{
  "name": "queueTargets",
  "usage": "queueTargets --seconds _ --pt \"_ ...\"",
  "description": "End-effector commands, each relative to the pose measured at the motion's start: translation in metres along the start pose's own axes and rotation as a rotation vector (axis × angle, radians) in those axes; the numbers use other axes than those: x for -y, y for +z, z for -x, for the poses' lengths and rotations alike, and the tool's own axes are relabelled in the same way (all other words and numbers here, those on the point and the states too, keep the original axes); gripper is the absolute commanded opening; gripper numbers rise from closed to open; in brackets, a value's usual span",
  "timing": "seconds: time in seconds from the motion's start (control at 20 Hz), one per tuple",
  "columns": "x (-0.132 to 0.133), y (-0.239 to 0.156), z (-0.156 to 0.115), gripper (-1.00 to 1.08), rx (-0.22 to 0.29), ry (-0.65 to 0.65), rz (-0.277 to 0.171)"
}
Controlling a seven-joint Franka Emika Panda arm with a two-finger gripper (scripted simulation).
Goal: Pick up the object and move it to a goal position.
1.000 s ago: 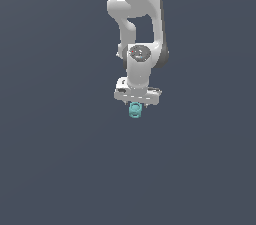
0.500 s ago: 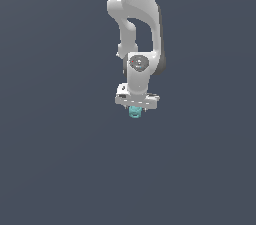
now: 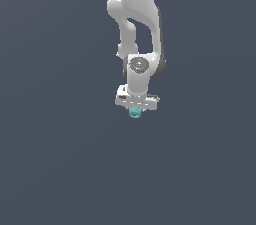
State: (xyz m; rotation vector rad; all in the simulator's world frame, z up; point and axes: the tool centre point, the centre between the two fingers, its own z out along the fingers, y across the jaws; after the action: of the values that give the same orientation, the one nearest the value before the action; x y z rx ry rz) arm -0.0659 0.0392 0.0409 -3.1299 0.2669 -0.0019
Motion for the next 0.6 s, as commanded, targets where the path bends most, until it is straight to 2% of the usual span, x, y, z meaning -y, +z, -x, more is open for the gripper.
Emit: queueTargets --seconds 0.0,0.3,0.55 --pt "0.000 0.001 0.000 -1.00 0.001 0.001 0.000" --pt "0.000 0.000 -0.001 -1.00 -0.004 -0.001 -0.002" --pt "0.003 -0.006 -0.015 -1.00 -0.043 -0.013 -0.018"
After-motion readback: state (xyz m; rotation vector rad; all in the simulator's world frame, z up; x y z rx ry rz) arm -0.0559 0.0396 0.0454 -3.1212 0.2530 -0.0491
